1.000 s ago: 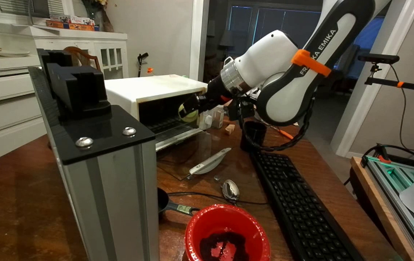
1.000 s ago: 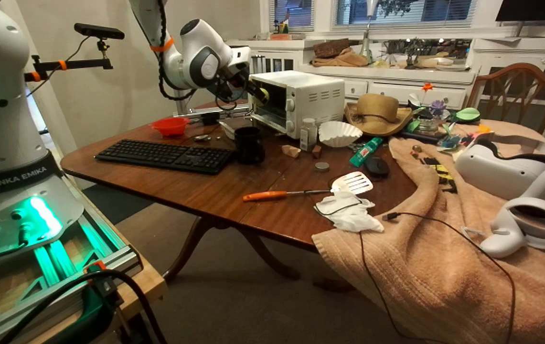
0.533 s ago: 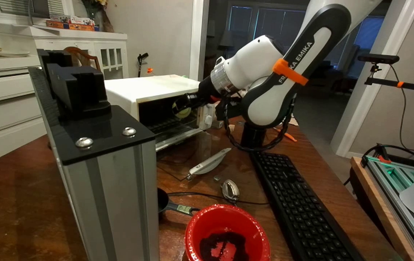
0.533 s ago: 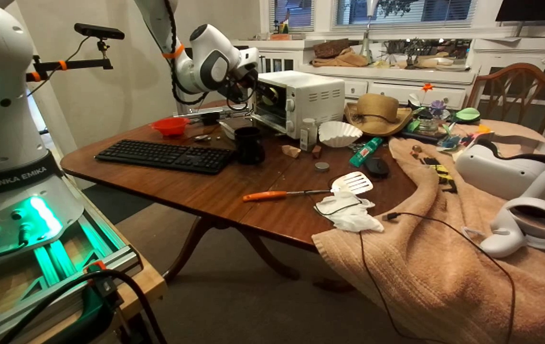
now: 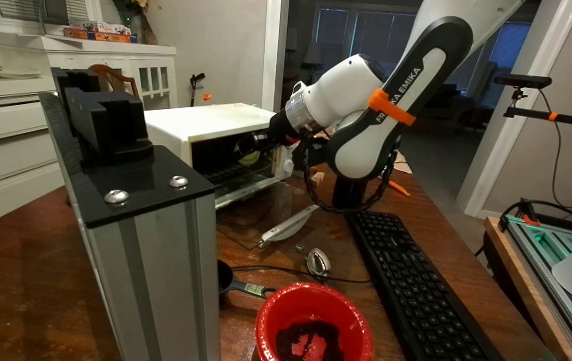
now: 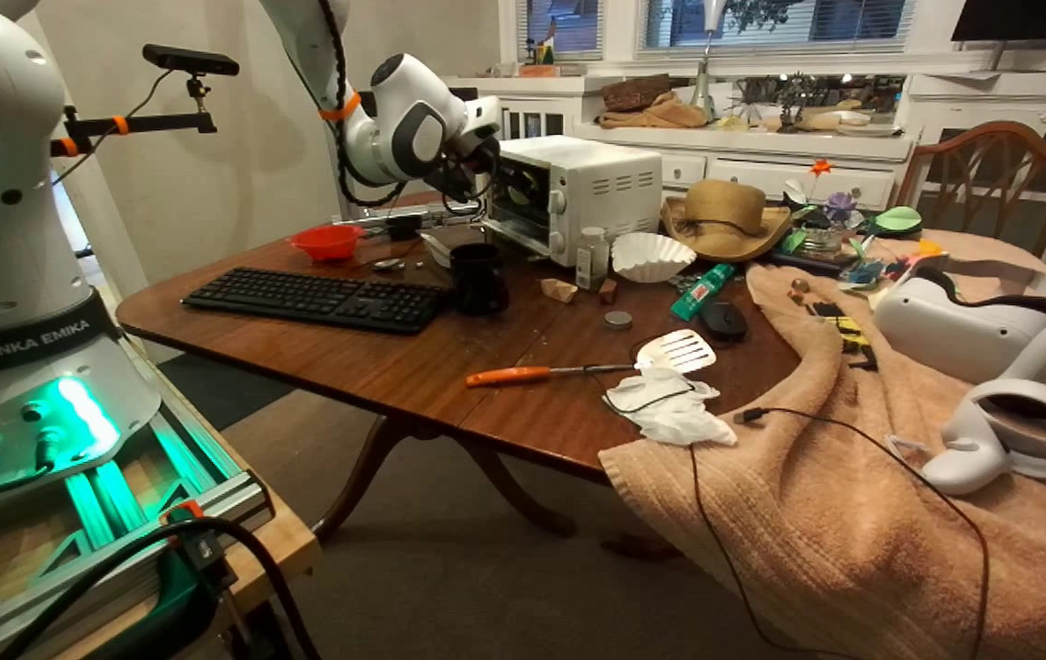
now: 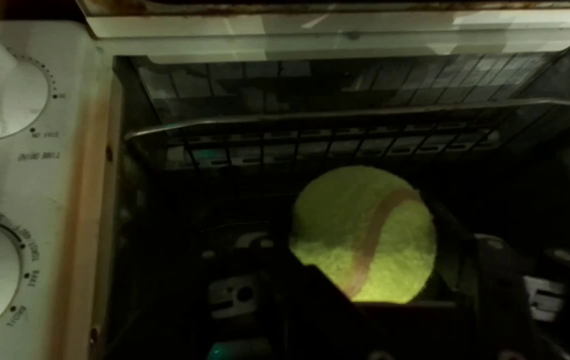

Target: Put the tennis ball into the microwave

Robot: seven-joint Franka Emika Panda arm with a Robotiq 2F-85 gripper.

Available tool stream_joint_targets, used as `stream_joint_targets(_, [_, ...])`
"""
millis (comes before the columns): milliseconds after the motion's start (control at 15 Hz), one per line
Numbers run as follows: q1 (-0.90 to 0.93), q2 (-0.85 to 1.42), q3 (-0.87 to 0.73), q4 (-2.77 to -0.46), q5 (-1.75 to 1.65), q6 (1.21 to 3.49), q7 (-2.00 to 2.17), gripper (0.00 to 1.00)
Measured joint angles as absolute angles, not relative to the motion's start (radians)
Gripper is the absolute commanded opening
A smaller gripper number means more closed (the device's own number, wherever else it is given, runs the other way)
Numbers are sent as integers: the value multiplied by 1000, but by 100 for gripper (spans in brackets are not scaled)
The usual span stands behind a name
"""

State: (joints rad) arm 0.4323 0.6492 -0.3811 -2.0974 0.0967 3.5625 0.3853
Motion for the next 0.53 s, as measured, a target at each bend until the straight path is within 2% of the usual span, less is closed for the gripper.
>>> stream_joint_targets(533, [432, 718, -397, -2018, 108, 3562, 386, 42])
